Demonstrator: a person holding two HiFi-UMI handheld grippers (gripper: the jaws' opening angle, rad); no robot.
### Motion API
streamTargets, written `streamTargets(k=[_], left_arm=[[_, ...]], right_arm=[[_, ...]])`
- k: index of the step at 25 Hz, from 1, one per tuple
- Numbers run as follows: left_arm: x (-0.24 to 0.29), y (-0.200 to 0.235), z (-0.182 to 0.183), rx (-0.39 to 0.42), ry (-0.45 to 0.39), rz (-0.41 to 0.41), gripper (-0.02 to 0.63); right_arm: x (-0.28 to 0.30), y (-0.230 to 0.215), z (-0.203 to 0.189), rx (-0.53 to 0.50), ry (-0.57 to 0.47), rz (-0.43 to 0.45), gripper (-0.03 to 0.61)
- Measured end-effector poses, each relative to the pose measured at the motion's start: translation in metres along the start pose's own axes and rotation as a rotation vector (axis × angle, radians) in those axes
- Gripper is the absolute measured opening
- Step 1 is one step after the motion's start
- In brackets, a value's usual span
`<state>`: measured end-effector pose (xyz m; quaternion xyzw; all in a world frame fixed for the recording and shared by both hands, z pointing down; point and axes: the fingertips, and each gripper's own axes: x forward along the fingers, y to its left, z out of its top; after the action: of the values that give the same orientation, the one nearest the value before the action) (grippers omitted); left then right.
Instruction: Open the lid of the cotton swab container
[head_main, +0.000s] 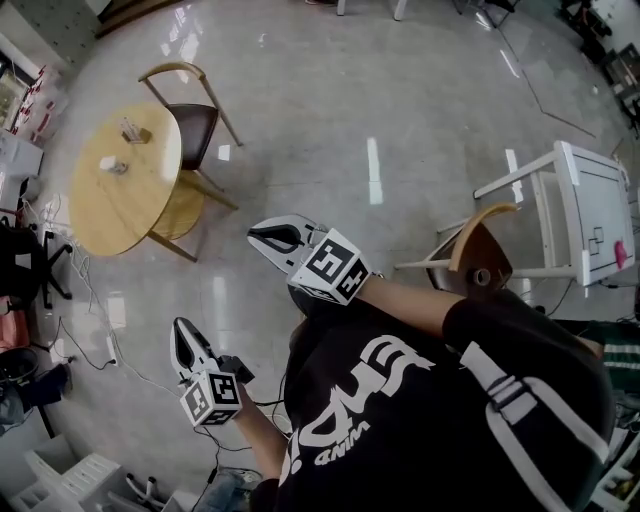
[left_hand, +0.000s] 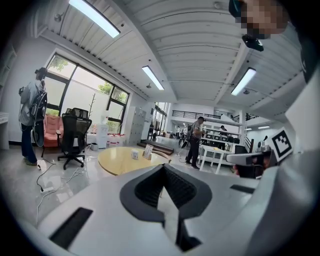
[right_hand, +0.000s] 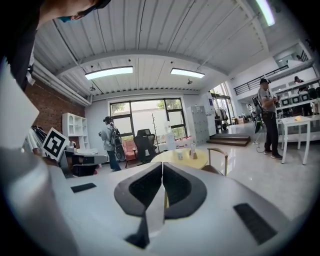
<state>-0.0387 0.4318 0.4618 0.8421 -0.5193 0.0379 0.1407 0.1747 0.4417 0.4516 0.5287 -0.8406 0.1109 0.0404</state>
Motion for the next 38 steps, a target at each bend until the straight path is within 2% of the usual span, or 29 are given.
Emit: streamTargets(k=[5, 13, 18, 38], left_arm=[[0.004, 0.001, -0.001, -0.002, 0.008, -0.013, 0.009], [0.016, 0.006, 0.011, 0.005, -0.008, 0.008, 0.009], [0.036, 0.026, 0.022, 0.004, -0.029, 0.021, 0.009], [0.122, 0.111, 0.074, -0.017, -0.043, 0.071, 0.009]], right_arm=[[0.002, -0.004, -0.001, 0.001, 0.008, -0.016, 0.003], [0.021, -0.017, 0.007, -0.007, 0.007, -0.003, 0.003], [0.054, -0.025, 0.013, -0.011, 0.001, 0.0, 0.003], [0.204, -0.026, 0.051, -0.034, 0.025, 0.112, 0.003]])
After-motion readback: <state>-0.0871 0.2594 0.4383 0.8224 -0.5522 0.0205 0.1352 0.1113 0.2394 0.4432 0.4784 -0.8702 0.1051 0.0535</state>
